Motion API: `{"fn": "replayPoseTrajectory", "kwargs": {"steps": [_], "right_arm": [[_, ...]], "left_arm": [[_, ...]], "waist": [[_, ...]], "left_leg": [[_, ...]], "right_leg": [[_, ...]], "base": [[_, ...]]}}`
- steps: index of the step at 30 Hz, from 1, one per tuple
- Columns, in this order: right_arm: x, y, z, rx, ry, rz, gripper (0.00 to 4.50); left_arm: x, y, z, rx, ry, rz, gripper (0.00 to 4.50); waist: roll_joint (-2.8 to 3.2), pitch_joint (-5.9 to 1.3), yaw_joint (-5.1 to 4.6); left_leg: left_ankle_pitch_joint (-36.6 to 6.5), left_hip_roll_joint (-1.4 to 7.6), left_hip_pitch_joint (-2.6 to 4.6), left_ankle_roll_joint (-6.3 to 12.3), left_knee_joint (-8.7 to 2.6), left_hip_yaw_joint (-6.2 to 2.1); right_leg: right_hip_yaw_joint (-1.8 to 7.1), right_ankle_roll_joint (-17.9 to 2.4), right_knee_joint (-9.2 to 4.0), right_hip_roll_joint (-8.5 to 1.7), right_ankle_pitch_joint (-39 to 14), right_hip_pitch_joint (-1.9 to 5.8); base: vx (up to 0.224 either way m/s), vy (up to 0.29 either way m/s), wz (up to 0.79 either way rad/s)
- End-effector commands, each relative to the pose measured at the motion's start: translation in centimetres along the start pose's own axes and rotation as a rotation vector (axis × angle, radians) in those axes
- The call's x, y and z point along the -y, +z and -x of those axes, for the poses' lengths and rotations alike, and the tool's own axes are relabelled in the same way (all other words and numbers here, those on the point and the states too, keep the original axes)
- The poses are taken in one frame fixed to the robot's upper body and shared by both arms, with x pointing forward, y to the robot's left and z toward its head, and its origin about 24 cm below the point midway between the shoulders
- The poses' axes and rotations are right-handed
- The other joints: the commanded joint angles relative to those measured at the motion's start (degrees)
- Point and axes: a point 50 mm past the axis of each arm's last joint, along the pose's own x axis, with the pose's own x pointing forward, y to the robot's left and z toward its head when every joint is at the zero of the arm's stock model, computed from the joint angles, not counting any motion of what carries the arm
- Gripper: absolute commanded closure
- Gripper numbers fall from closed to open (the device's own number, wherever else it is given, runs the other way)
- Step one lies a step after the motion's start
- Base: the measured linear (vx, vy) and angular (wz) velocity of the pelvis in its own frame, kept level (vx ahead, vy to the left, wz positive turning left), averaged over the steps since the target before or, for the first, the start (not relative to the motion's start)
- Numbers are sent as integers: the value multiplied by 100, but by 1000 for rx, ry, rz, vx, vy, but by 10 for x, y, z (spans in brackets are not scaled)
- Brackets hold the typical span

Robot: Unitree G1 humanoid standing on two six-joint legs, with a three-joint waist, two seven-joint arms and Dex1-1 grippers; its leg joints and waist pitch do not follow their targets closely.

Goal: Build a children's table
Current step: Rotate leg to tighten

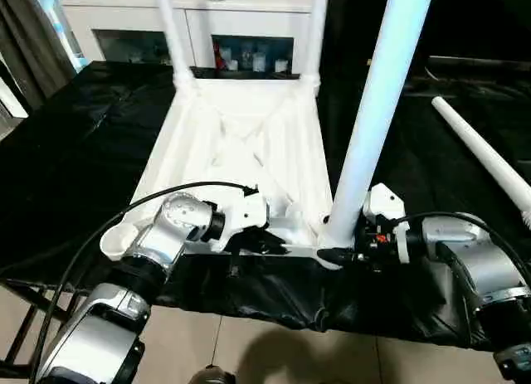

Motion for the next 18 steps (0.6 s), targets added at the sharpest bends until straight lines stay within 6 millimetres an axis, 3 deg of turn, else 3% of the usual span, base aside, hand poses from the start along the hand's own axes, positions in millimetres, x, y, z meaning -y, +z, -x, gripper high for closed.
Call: {"fn": "replayPoseTrajectory", "kwargs": {"steps": [1, 5, 6, 7, 8, 11, 12, 13, 14, 15, 16, 18], "right_arm": [[-20, 1, -23, 12, 162, 10, 132], [-17, 1, -27, 59, 79, -33, 160], [-9, 1, -32, 94, -46, -63, 166], [-9, 1, -32, 95, -50, -64, 174], [-5, 1, -34, 103, -110, -76, 176], [10, -2, -42, 113, -330, -135, 180], [17, -3, -47, 121, -434, -188, 180], [24, -4, -51, 128, -525, -238, 181], [27, -4, -56, 131, -586, -273, 182], [29, -4, -60, 132, -627, -291, 182], [30, -3, -64, 130, -650, -291, 182], [32, 1, -72, 138, -686, -299, 182]], "left_arm": [[-12, 24, -1, 67, 48, -77, 450], [-15, 24, -4, 80, 95, -55, 450], [-18, 25, -8, 68, 154, -38, 450], [-19, 25, -8, 67, 156, -37, 450], [-20, 25, -10, 59, 181, -32, 450], [-24, 28, -19, 47, 248, 0, 450], [-24, 31, -25, 49, 276, 18, 450], [-25, 35, -32, 52, 308, 33, 450], [-26, 39, -38, 59, 335, 50, 450], [-27, 42, -43, 68, 358, 68, 450], [-27, 45, -48, 78, 376, 80, 450], [-26, 52, -57, 95, 400, 86, 450]], "waist": [[-78, -402, -16], [-87, -400, -25], [-115, -395, -34], [-103, -384, -47], [-113, -369, -82], [-116, -353, -130], [-105, -355, -204], [-105, -355, -204], [-94, -353, -316], [-99, -361, -341], [-77, -371, -362], [-101, -388, -360]], "left_leg": [[-1277, 324, 115, 397, -399, -102], [-1300, 318, 114, 360, -405, -102], [-1321, 316, 115, 354, -411, -103], [-1343, 320, 112, 323, -419, -104], [-1572, 303, 138, 195, -433, -117], [-1686, 294, 131, 63, -455, -141], [-1749, 284, 128, 6, -466, -157], [-1749, 284, 128, 6, -466, -157], [-1831, 275, 121, -87, -466, -166], [-1827, 265, 124, -90, -465, -167], [-1762, 262, 112, -66, -455, -167], [-1631, 247, 122, 63, -425, -132]], "right_leg": [[239, -1417, -420, -347, -1069, 280], [238, -1386, -428, -346, -1129, 274], [235, -1373, -437, -346, -1183, 279], [242, -1354, -432, -345, -1251, 265], [239, -1246, -489, -359, -1738, 249], [236, -1085, -521, -364, -2112, 248], [224, -1049, -531, -358, -2165, 241], [224, -1049, -531, -358, -2165, 241], [224, -1092, -519, -351, -2162, 222], [217, -1084, -531, -349, -2167, 232], [224, -1092, -531, -350, -2038, 242], [238, -1148, -534, -329, -1705, 237]], "base": [[0, 0, 0], [0, 0, 0], [0, 0, 0], [0, 0, 0], [0, 0, 0], [0, 0, 0], [0, 0, 0], [0, 0, 0], [0, 0, 0], [0, 0, 0], [0, 0, 0], [0, 0, 0]]}}
